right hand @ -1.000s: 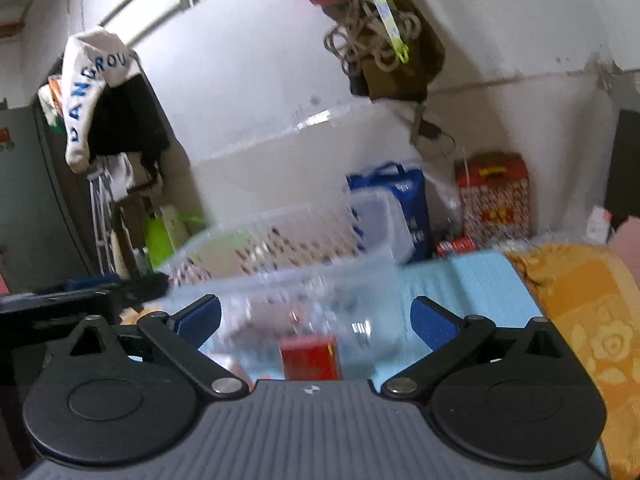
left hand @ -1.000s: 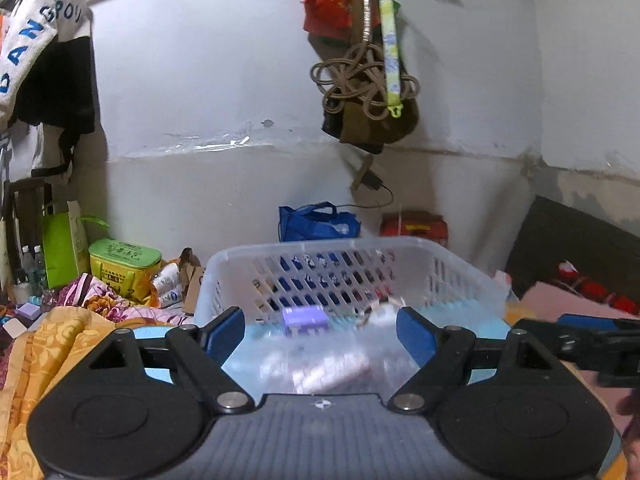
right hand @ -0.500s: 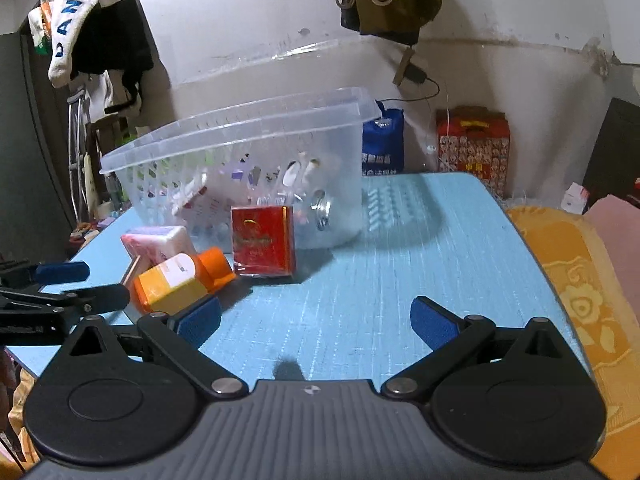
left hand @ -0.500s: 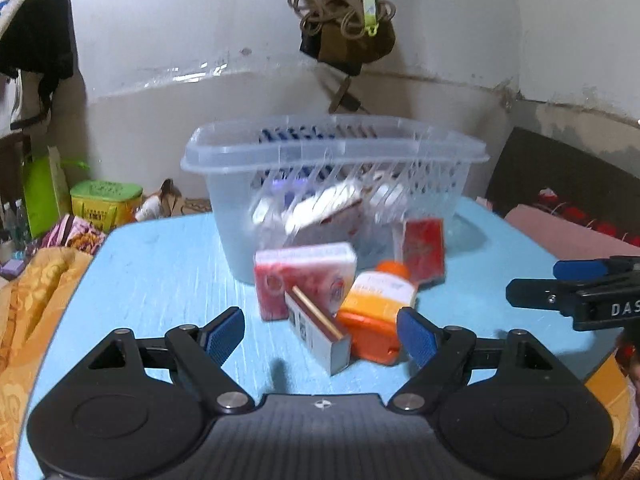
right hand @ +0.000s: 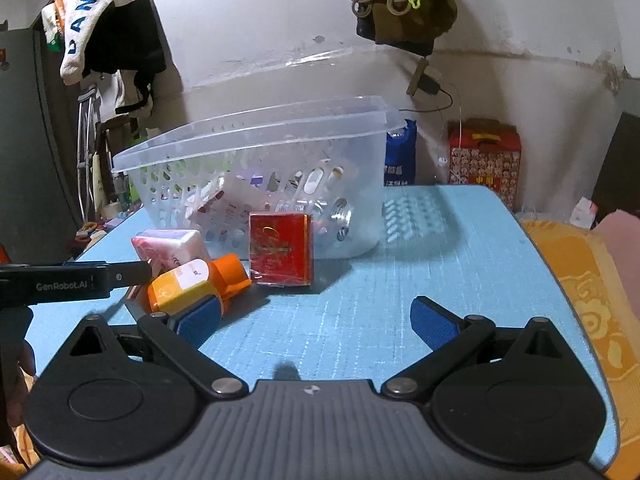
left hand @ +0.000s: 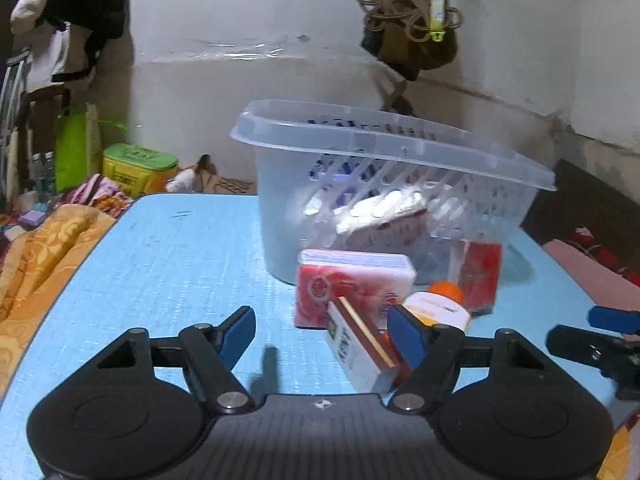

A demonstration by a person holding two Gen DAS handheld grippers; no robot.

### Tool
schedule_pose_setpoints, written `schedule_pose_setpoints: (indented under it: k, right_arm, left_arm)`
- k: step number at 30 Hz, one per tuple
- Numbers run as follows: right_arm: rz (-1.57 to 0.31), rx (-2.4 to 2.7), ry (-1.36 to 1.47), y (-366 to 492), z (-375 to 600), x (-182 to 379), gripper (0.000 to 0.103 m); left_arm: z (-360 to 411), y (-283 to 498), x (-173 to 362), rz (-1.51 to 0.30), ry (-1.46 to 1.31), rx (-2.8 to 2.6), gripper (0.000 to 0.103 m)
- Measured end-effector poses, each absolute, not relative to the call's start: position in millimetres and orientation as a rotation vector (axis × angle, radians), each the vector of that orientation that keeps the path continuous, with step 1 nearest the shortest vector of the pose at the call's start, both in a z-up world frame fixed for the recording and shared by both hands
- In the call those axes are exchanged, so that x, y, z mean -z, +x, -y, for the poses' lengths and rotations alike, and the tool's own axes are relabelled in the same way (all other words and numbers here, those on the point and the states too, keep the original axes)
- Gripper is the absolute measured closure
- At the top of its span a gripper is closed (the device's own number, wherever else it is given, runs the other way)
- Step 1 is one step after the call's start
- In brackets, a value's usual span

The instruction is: Organize objects

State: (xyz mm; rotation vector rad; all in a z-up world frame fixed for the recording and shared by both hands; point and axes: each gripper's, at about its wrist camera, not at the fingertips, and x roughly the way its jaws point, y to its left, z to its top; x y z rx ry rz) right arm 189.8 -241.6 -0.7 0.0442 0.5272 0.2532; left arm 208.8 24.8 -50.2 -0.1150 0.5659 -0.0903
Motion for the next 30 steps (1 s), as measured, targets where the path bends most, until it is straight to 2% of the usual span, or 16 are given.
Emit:
schedule_pose_setpoints:
  k: [12,19,22,24,28,30]
  right_arm:
    - [-0.469,-0.198,0.112,210.9,221.9,1.5,0.001]
    - [-0.549,-0.149,0.086,249.8,195.4,9.8,0.001]
    - [-0.57,-0.153,0.114,255.1,198.7,13.2,0.011]
    - [-0.572,-0.153,0.142,256.3,203.9,12.0,0.032]
    - [-0.59,-0.174,0.14,253.3,206.7,9.1,0.049]
    - [-0.597,-0.178,0.121,250.8,206.2,7.8,0.05]
  left_arm:
    - [-6.7,187.3,53.7,-0.5,0.011,0.073,0.026]
    - [1.3,188.2,72.3,-0.579,0.1,0.109,0.026]
    - [-2.3,187.1,75.8,-0.562,0.105,0.113,0.026]
    - [-2.6,188.7,75.2,-0.564,0.096,0.113,0.026]
    - [-1.6,187.4,73.7,-0.537,0.086,0.098,0.026]
    - [1.2,187.4,74.4,-0.529,0.097,0.092,0.026]
